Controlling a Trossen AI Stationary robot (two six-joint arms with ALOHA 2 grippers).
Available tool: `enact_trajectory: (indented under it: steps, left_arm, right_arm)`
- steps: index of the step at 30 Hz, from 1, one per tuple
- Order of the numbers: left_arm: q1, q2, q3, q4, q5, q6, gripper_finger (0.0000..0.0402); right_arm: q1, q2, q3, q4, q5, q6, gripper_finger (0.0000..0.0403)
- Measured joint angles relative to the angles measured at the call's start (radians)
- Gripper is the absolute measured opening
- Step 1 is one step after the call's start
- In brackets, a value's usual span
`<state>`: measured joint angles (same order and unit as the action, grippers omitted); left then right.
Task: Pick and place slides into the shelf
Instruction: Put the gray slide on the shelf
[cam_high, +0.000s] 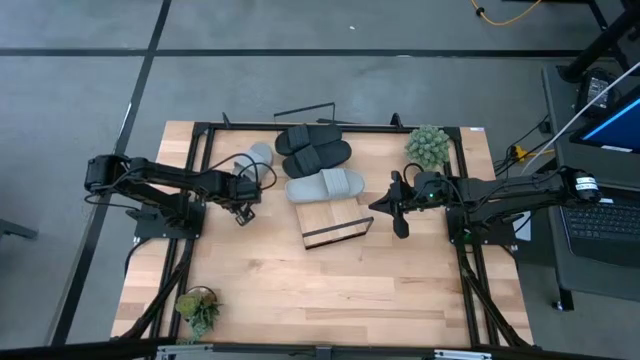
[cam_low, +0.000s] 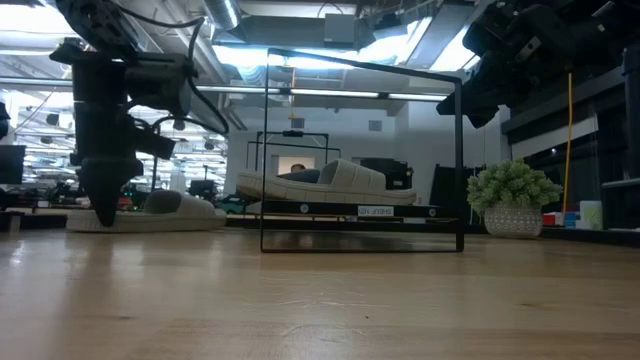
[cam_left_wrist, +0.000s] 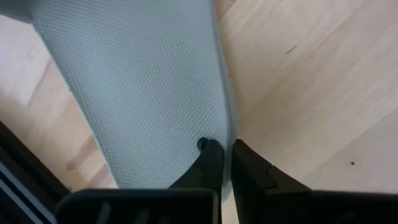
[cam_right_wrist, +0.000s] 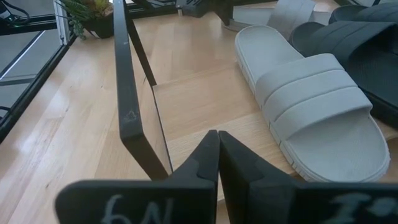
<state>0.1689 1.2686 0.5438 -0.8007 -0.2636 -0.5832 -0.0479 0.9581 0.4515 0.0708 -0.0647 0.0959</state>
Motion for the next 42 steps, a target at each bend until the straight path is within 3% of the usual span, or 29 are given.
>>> enact_trajectory:
  steps: [4, 8, 22, 31, 42]
  left_arm:
    - [-0.011, -0.002, 0.003, -0.018, -0.017, -0.02, 0.0006]
    - [-0.021, -0.006, 0.06, -0.152, -0.038, -0.055, 0.0005]
    - [-0.099, -0.089, 0.395, -0.536, -0.303, -0.177, 0.0002]
    - [-0.186, -0.109, 0.558, -0.509, -0.387, -0.024, 0.0002]
    - [-0.266, -0.087, 0.565, -0.267, -0.407, 0.243, 0.0002]
  right_arm:
    - [0.0, 0.0, 0.0, 0.0, 0.0, 0.0, 0.0011]
    - [0.0, 0.0, 0.0, 0.0, 0.0, 0.0, 0.0011]
    - [0.0, 0.0, 0.0, 0.0, 0.0, -0.002, 0.0011]
    - [0.0, 0.0, 0.0, 0.033, 0.0, -0.027, 0.0011]
    - [0.0, 0.0, 0.0, 0.094, 0.0, -0.052, 0.0011]
